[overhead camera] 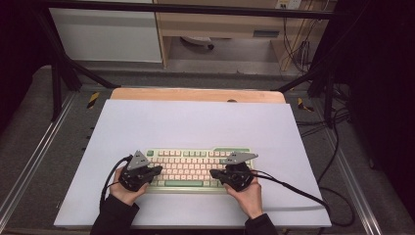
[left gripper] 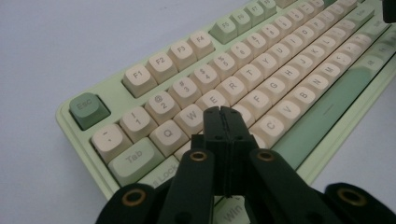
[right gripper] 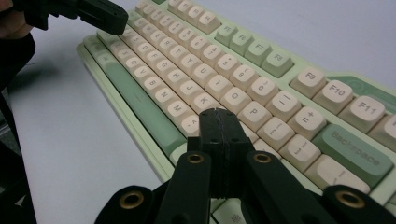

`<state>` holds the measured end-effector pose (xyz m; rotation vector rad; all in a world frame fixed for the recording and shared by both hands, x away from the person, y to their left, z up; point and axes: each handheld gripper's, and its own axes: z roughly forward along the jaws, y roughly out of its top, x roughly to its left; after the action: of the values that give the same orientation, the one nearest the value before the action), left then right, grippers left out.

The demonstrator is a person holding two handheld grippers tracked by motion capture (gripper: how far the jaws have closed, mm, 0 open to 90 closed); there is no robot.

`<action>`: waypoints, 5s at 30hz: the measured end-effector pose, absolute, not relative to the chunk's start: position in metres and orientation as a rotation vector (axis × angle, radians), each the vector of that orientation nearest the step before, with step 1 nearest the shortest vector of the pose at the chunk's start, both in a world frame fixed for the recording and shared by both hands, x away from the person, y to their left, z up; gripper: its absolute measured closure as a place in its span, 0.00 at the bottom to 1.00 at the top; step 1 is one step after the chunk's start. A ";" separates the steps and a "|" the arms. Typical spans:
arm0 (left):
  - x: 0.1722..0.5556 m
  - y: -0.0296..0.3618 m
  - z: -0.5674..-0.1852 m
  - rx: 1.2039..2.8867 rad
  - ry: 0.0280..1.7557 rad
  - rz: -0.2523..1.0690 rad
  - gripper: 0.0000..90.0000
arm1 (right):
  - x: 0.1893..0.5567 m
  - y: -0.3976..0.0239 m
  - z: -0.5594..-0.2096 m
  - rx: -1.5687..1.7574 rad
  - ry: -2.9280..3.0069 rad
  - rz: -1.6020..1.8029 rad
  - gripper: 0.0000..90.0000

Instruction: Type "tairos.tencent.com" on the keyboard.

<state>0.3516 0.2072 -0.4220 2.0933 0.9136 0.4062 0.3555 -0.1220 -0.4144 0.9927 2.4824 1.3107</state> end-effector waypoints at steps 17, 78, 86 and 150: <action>0.351 0.218 -0.424 2.078 0.935 0.391 1.00 | 0.359 -0.081 -0.416 0.947 2.531 1.323 1.00; 0.348 0.207 -0.420 2.076 0.894 0.373 1.00 | 0.361 -0.113 -0.413 0.995 2.488 1.286 1.00; 0.348 0.198 -0.420 2.084 0.883 0.367 1.00 | 0.358 -0.121 -0.417 1.010 2.484 1.280 1.00; 0.358 0.189 -0.415 2.091 0.876 0.378 1.00 | 0.356 -0.125 -0.416 1.008 2.478 1.290 1.00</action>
<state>0.3584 0.1887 -0.4150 2.0907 0.8760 0.3780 0.3556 -0.1248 -0.4161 1.0078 2.4777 1.2902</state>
